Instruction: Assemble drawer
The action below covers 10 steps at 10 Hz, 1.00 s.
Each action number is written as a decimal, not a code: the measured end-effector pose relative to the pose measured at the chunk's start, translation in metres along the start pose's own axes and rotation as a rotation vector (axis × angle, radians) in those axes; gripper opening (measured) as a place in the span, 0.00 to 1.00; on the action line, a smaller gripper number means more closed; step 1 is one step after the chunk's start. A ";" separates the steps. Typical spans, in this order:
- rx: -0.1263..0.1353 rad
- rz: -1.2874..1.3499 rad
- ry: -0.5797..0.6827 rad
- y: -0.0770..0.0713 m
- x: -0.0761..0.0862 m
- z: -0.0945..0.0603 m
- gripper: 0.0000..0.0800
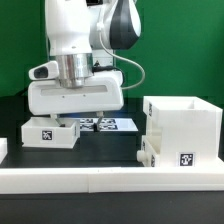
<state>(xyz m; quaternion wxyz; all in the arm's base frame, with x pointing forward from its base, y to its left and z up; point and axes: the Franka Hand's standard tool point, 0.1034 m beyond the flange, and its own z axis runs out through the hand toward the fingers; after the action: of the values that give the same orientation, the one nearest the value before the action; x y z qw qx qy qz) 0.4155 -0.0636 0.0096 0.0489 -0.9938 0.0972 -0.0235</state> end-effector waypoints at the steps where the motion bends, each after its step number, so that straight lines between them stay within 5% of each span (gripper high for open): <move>1: 0.000 -0.024 -0.002 -0.003 -0.001 0.002 0.81; 3: -0.003 -0.058 0.005 -0.003 -0.002 0.004 0.81; 5: -0.003 -0.069 0.003 -0.003 -0.003 0.005 0.54; 6: -0.002 -0.071 0.003 -0.003 -0.003 0.005 0.54; 8: -0.002 -0.077 0.003 -0.002 -0.002 0.005 0.12; 10: -0.004 -0.082 0.012 0.000 0.003 0.003 0.06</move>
Offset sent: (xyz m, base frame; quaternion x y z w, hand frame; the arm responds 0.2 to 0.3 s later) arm -0.0011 -0.0047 -0.0038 -0.0182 0.0039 -0.0306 0.9994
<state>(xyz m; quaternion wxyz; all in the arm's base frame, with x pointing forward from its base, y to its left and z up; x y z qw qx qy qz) 0.4191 -0.0635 0.0066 0.0455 -0.9969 0.0569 -0.0311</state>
